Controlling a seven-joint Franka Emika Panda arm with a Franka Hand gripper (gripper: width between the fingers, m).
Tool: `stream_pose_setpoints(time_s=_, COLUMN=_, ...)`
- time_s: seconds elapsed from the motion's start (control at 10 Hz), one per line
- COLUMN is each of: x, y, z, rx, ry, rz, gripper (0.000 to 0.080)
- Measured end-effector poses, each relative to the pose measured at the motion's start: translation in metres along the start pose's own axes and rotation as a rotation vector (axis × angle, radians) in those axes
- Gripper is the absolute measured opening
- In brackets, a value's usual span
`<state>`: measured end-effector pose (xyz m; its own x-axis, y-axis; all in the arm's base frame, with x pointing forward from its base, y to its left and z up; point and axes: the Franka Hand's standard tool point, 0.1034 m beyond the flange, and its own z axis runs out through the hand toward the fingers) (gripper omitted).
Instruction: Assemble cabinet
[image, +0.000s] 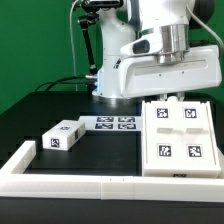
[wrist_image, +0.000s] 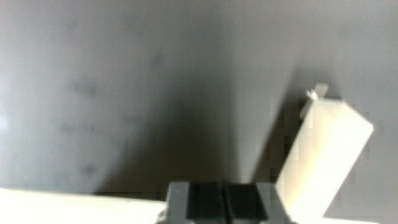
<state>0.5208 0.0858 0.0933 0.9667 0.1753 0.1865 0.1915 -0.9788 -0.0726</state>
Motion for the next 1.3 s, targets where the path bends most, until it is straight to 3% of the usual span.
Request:
stream_pose_setpoints(time_s=0.2, x=0.015, y=0.0, z=-0.007, rx=0.001, ry=0.005, rz=-0.003, gripper=0.0002)
stream_pose_setpoints(time_s=0.5, x=0.013, y=0.0, z=-0.007, rx=0.001, ry=-0.001, rz=-0.003, gripper=0.0002)
stream_pose_setpoints(time_s=1.1, x=0.035, y=0.002, z=-0.026, rx=0.006, ry=-0.049, rz=-0.003, gripper=0.0002)
stream_pose_setpoints(time_s=1.3, x=0.03, y=-0.001, z=-0.022, rx=0.004, ry=-0.032, rz=-0.007, gripper=0.0002)
